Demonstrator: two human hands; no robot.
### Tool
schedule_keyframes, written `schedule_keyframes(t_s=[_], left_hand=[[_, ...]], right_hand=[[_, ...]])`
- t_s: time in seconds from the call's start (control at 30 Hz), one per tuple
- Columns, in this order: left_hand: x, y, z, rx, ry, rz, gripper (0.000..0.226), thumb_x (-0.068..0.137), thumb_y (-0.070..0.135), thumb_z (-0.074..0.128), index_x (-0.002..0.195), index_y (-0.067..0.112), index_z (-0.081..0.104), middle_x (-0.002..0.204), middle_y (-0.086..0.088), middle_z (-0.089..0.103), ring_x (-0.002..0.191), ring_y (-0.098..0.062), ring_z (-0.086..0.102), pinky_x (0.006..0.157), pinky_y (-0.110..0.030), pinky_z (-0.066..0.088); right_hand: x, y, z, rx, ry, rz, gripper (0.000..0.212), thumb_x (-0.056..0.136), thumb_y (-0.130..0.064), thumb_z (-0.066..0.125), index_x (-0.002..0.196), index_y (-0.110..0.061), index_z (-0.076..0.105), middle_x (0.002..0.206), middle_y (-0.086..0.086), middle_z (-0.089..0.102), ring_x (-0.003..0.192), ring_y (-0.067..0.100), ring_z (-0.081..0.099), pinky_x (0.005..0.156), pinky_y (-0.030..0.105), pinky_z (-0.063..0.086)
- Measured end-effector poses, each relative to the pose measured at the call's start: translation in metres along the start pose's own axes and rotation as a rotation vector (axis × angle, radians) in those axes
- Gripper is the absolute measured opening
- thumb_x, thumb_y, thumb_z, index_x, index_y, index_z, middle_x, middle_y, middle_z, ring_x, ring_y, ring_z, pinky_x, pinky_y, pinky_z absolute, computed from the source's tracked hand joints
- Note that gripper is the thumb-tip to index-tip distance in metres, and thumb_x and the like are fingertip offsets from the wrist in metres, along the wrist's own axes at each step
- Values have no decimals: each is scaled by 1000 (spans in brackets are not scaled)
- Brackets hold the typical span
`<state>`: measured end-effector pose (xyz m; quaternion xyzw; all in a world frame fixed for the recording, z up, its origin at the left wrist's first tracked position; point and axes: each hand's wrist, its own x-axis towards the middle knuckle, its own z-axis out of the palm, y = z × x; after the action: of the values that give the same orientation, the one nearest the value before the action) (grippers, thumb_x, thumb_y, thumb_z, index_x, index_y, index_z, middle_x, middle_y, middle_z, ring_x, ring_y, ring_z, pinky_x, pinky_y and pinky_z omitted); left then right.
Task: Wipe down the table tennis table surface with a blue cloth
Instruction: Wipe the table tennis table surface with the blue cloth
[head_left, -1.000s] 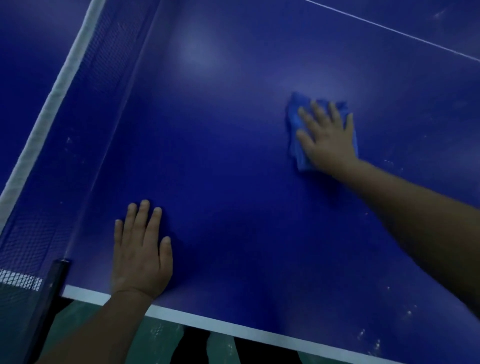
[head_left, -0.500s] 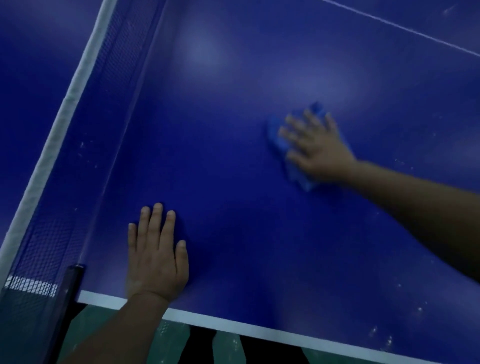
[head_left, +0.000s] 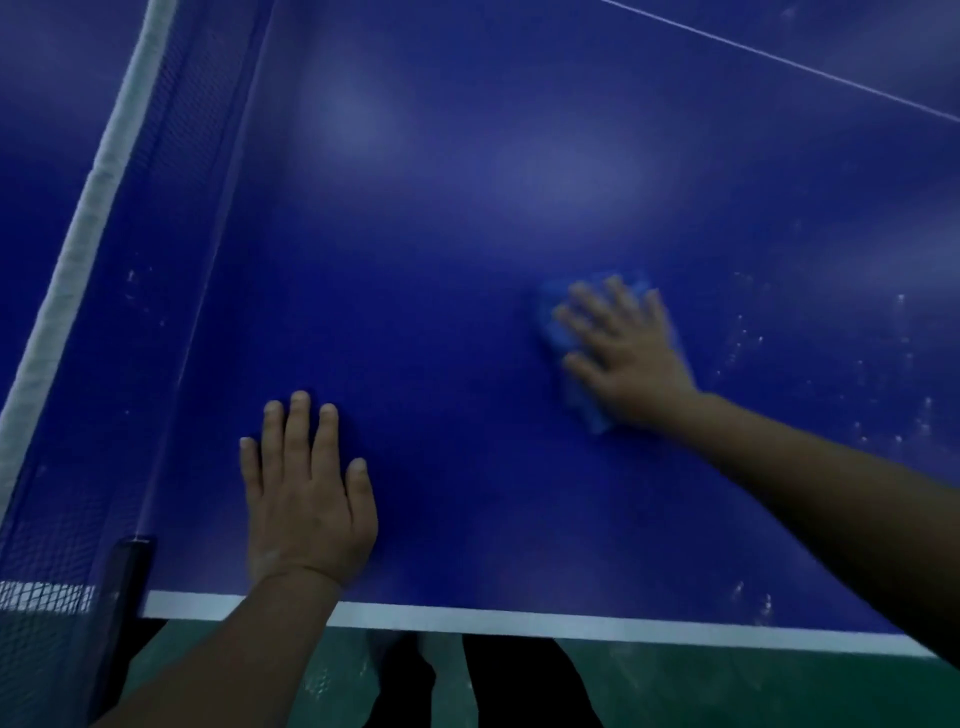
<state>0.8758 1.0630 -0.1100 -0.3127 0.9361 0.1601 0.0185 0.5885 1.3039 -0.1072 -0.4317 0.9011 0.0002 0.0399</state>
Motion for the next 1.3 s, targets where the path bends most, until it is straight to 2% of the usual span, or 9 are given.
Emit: schedule_keyframes(t_s=[0.07,0.17,0.33,0.47,0.7,0.9,1.0,1.23,1.3], left_hand=[[0,1,0,10,-6,1,67,97,42,26,154,6,33,165,-14,19,155,-29,4,125,-47,-6],[-1,2,-1,4,-12,0,67,98,43,26,155,8,29,166,-12,15,155,-27,0,124,-47,-6],[-2,4,-3,-4,-20,-12,70,96,45,24,156,9,27,167,-11,12,155,-27,0,124,-48,-6],[-3,4,-2,4,-24,-12,67,98,44,25,157,10,24,168,-11,10,155,-27,-2,124,-50,-5],[-2,5,-1,-6,-14,-8,68,97,44,23,157,11,24,168,-10,9,155,-26,-3,124,-48,-7],[-1,7,0,-15,4,-5,69,96,44,22,156,10,25,167,-11,11,155,-28,-1,124,-48,-6],[-2,5,1,4,0,0,66,99,42,25,157,10,24,168,-11,9,155,-27,-2,124,-49,-5],[-2,5,-1,3,-9,9,68,99,45,22,158,11,22,168,-10,7,155,-26,-4,124,-49,-6],[-3,4,0,-15,1,16,69,98,47,23,157,11,24,168,-10,8,155,-26,-3,124,-48,-6]], right_hand=[[1,37,-10,67,-55,416,64,97,-61,23,157,-39,23,167,-5,17,154,31,9,118,67,7],[-6,11,-11,143,-44,653,59,102,-58,24,158,-40,15,168,-8,7,155,28,-1,120,63,-1],[-135,-125,12,87,33,296,57,100,-57,35,152,-35,38,163,-3,29,152,35,17,117,67,13],[-179,-105,9,65,-75,111,57,99,-59,34,152,-37,36,163,-3,29,152,34,20,114,69,17],[-53,-64,-7,263,-34,930,61,102,-59,23,159,-41,9,168,-8,-2,154,31,-10,117,65,-9],[-109,-143,6,19,-76,-323,55,102,-55,33,153,-34,37,163,-1,29,152,38,16,118,67,9],[-148,-96,7,-30,-103,-500,55,102,-54,38,153,-34,37,162,-1,31,152,37,18,119,65,11],[-62,-72,-8,182,-56,724,59,102,-52,23,159,-38,14,169,-7,2,154,31,-7,118,65,-7],[-47,-115,-2,200,-11,827,59,103,-51,27,159,-36,15,169,-6,4,154,34,-4,118,66,-5]])
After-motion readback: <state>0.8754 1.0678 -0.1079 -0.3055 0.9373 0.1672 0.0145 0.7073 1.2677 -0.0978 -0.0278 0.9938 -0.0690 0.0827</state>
